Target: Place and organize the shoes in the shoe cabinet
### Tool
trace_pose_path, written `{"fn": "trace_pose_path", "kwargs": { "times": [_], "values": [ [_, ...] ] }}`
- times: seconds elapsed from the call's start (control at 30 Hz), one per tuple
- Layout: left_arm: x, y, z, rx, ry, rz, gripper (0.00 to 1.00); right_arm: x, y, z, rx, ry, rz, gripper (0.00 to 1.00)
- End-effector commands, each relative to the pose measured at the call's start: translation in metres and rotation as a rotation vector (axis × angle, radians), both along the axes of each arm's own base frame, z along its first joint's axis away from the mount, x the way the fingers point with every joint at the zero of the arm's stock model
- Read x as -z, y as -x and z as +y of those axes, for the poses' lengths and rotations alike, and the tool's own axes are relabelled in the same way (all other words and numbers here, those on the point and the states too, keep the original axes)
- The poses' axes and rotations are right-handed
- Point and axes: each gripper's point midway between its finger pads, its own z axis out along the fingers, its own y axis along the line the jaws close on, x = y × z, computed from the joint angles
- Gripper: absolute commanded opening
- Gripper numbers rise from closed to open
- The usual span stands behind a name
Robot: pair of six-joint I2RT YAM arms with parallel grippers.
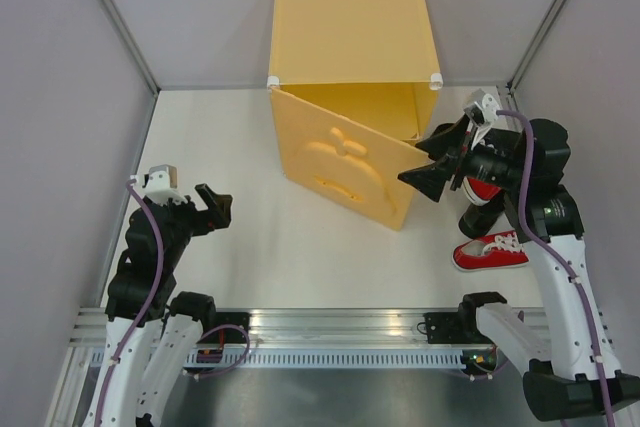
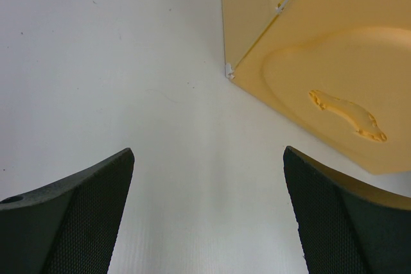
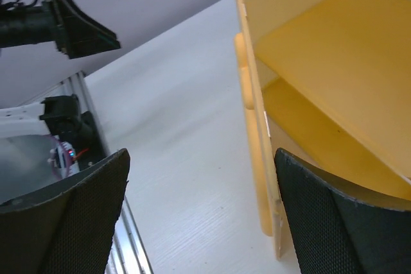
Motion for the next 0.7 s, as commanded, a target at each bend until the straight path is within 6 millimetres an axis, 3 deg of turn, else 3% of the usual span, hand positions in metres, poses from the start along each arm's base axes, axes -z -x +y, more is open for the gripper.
{"fn": "trace_pose_path", "kwargs": {
  "times": [0.0,0.1,0.37,0.5,0.6,0.67],
  "values": [
    [-0.007,-0.004,0.001,0.003,-0.024,-0.037,1.00,-0.019,0.047,0.016,-0.220,-0.048,-0.009,0.98],
    [-0.008,-0.004,0.002,-0.002,-0.022,-0.038,1.00,-0.010,0.056,0.022,-0.281,-0.057,0.028,0.98],
    [-0.016,0.002,0.004,-0.017,-0.003,-0.042,1.00,0.019,0.056,0.048,-0.319,-0.014,0.156,0.98],
    [-0.038,0.014,0.003,-0.011,0.027,-0.060,1.00,0.029,0.066,0.073,-0.373,0.009,0.196,0.98],
    [-0.074,0.029,0.005,-0.013,0.053,-0.110,1.00,0.025,0.073,0.087,-0.401,-0.027,0.198,0.98],
    [-0.084,0.037,0.006,-0.016,0.063,-0.114,1.00,0.017,0.076,0.095,-0.415,-0.067,0.189,0.98]
  ]
}}
